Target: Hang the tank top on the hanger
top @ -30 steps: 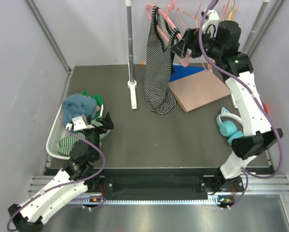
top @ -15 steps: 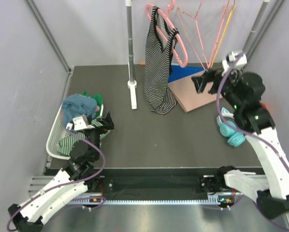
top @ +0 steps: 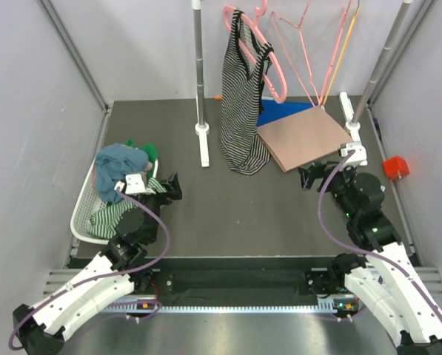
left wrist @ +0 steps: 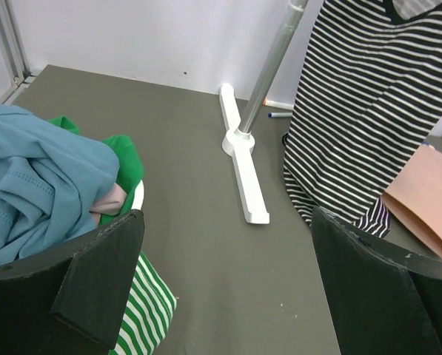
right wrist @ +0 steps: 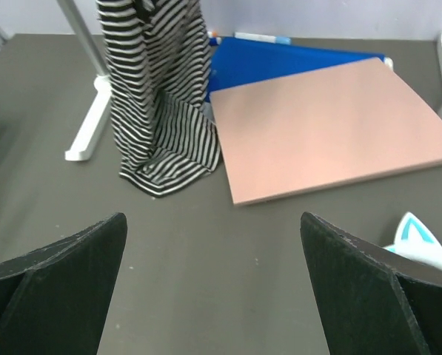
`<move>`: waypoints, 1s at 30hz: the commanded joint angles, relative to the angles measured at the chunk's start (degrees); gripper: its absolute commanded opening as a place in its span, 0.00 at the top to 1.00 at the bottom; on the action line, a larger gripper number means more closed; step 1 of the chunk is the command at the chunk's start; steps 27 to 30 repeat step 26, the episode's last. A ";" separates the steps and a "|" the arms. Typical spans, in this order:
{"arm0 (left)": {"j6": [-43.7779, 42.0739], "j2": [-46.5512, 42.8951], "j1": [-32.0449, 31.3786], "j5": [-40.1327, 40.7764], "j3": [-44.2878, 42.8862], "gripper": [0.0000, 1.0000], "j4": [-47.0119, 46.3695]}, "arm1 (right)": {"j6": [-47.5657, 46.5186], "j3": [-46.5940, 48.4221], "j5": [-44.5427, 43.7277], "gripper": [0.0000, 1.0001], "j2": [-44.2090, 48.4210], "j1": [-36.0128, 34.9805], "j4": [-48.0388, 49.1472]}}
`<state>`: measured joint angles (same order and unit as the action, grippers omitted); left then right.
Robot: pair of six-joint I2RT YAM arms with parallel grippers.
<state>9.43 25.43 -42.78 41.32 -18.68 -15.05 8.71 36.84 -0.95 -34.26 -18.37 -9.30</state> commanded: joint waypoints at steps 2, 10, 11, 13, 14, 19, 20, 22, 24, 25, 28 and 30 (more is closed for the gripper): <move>-0.99 1.20 -0.02 -2.03 -0.22 0.01 -4.28 | 0.95 -5.10 -5.11 0.01 4.37 -0.61 5.52; -1.70 1.11 -0.02 -2.30 0.83 0.01 -5.69 | 1.92 -10.03 -8.19 0.00 6.84 -0.61 7.19; -1.70 1.11 -0.02 -2.21 0.83 0.01 -5.69 | 2.01 -10.21 -8.19 0.00 6.75 -0.61 7.36; -1.70 1.02 -0.02 -1.95 0.75 0.01 -5.43 | 2.10 -10.56 -8.36 0.00 6.49 -0.61 7.81; -1.78 0.85 -0.02 -1.77 0.75 0.01 -5.26 | 2.19 -10.65 -8.28 0.00 6.40 -0.53 7.81; -1.61 0.85 -0.02 -0.98 0.83 0.01 -5.17 | 2.19 -10.47 -8.54 0.00 6.22 -0.61 7.72; -1.78 0.94 -0.02 -1.15 0.83 0.01 -5.17 | 2.19 -10.47 -8.63 0.00 6.14 -0.61 7.37; -1.87 0.94 -0.02 -1.16 0.66 0.01 -4.99 | 2.10 -10.38 -8.72 0.00 6.05 -0.61 7.37; -1.87 1.02 -0.02 -1.24 0.40 0.01 -4.82 | 2.19 -10.30 -8.98 0.00 5.96 -0.53 7.02; -1.79 1.02 -0.02 -1.33 0.40 0.01 -4.55 | 2.28 -10.30 -9.07 0.00 6.05 -0.61 6.93; -1.78 1.11 -0.02 -1.33 0.31 0.01 -4.46 | 2.36 -10.30 -9.16 0.00 6.13 -0.61 6.93; -1.78 1.11 -0.02 -1.33 0.31 0.01 -4.46 | 2.36 -10.30 -9.16 0.00 6.13 -0.61 6.93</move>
